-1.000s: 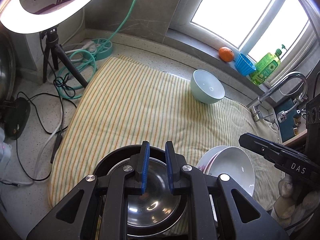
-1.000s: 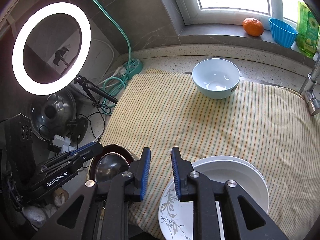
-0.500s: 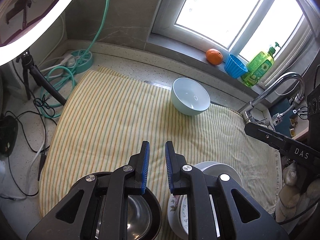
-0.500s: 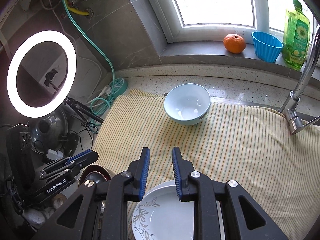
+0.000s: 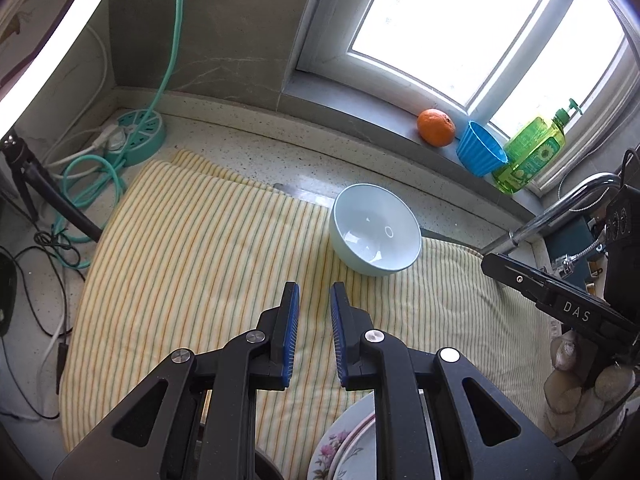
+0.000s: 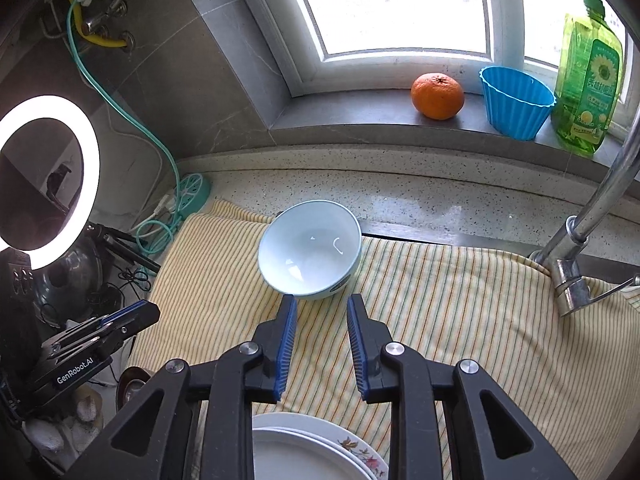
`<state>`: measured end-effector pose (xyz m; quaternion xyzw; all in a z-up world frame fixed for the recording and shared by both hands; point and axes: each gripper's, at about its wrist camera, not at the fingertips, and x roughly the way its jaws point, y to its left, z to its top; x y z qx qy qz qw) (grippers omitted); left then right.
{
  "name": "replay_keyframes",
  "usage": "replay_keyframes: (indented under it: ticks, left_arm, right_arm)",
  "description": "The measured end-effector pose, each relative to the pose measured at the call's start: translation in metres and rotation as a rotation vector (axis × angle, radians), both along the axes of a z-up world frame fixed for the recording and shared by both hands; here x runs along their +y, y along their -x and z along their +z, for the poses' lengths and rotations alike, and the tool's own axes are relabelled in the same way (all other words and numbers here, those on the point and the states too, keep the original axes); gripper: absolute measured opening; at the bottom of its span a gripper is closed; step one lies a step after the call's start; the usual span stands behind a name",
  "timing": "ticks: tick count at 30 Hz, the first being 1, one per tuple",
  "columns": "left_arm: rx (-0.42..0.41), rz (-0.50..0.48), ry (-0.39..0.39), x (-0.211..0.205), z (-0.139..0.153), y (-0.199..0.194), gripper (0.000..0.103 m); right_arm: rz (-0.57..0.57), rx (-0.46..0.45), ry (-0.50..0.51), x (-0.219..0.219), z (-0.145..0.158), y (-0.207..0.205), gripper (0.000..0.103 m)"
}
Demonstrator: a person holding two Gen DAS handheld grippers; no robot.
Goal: Organize plates and bowls
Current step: 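Move both tools to the pale blue bowl and close on its rim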
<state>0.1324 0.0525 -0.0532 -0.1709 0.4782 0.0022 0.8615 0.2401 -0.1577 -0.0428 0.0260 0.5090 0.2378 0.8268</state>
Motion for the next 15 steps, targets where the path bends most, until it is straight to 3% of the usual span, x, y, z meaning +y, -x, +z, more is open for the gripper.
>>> replay_keyframes:
  ticks: [15]
  left_arm:
    - [0.047,0.013,0.036,-0.007,-0.023,-0.052,0.014]
  right_arm:
    - [0.0,0.04,0.008,0.0,-0.034,-0.044,0.023]
